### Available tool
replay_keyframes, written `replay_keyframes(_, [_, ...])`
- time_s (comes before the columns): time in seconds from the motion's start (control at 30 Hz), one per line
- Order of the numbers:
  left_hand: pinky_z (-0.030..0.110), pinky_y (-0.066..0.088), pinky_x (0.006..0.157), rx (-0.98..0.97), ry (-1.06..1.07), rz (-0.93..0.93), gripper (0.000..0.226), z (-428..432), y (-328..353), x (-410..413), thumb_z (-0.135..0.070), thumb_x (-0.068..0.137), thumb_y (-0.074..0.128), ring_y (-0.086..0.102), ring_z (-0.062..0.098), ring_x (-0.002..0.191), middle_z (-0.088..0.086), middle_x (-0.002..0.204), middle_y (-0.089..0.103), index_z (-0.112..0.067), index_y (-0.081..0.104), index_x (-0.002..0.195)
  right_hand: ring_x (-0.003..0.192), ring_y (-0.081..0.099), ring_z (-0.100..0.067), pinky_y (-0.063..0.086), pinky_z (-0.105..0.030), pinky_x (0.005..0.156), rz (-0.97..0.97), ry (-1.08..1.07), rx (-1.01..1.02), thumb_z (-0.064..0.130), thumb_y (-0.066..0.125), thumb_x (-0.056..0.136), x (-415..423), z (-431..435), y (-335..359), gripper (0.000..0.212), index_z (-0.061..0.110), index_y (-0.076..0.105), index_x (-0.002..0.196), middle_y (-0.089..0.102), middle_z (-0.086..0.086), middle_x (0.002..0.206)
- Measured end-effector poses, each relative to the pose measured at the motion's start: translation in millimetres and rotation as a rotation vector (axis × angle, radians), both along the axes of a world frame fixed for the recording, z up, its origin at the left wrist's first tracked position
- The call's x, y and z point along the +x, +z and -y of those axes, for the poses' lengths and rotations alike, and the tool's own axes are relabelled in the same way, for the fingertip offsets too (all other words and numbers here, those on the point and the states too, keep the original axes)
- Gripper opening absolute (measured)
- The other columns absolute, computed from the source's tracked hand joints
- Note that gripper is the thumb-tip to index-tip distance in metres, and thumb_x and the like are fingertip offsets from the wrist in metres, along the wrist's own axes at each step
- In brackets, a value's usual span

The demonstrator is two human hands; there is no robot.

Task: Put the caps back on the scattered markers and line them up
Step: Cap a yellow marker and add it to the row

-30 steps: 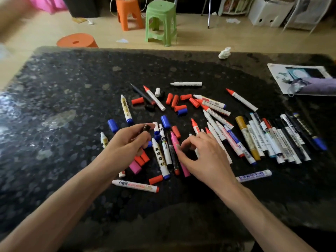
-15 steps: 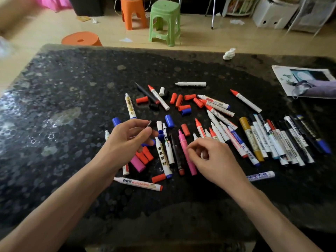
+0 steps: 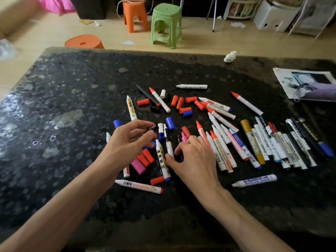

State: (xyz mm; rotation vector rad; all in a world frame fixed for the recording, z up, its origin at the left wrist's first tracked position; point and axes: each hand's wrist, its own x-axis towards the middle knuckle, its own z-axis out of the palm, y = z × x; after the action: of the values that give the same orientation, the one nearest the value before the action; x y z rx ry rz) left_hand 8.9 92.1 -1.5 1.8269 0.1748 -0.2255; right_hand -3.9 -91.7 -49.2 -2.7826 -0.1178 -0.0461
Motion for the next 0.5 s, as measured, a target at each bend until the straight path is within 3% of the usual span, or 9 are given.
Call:
replay_keyframes(0.13, [0.027,0.054,0.078,0.052,-0.021,0.019,0.017,-5.1,-0.8,-2.1,-0.025,0.097,0.069,0.07,0.005,0.069,-0.002,0.087,0.078,-0.031,0.072,0.112,0.081,0.055,-0.003,0.04,-0.02,0.064,-0.083,-0.108,0.112,0.055,0.066,0.092,-1.9,8.8,7.9,0.024,0.032,0.062,0.089,0.055,0.014,0.087])
replay_keyframes(0.23, [0.028,0.057,0.079,0.051,0.002,0.008,0.017,-8.3,-2.7,-2.1,-0.027,0.093,0.073,0.073,0.014,0.071,-0.002,0.089,0.079,-0.025,0.073,0.11,0.074,0.066,0.0,0.048,-0.015,0.06,-0.128,-0.231,0.432,0.045,0.067,0.096,-1.7,34.6,22.2,0.017,0.031,0.062,0.103,0.068,0.012,0.088])
replay_keyframes(0.33, [0.033,0.056,0.075,0.062,0.004,-0.007,0.013,-10.4,-4.4,-0.5,-0.029,0.092,0.073,0.069,0.01,0.066,-0.001,0.082,0.078,-0.023,0.075,0.103,0.081,0.072,-0.004,0.058,-0.022,0.07,-0.035,-0.257,0.72,0.032,0.068,0.098,3.3,64.3,35.1,0.013,0.029,0.069,0.111,0.075,0.009,0.093])
replay_keyframes(0.43, [0.03,0.054,0.069,0.063,-0.013,-0.003,0.011,-9.6,-4.9,0.0,-0.029,0.094,0.071,0.066,0.007,0.062,-0.002,0.073,0.076,-0.026,0.074,0.104,0.091,0.071,-0.01,0.059,-0.03,0.08,-0.026,-0.175,0.776,0.025,0.067,0.099,6.6,80.0,36.9,0.018,0.031,0.074,0.114,0.074,0.008,0.095])
replay_keyframes(0.5, [0.023,0.054,0.063,0.076,-0.02,0.004,0.011,-8.9,-5.2,0.0,-0.027,0.094,0.071,0.066,0.004,0.06,-0.005,0.073,0.075,-0.028,0.074,0.105,0.09,0.069,-0.009,0.057,-0.03,0.078,-0.04,-0.129,0.748,0.024,0.065,0.1,8.6,83.3,34.4,0.019,0.031,0.075,0.115,0.073,0.011,0.094])
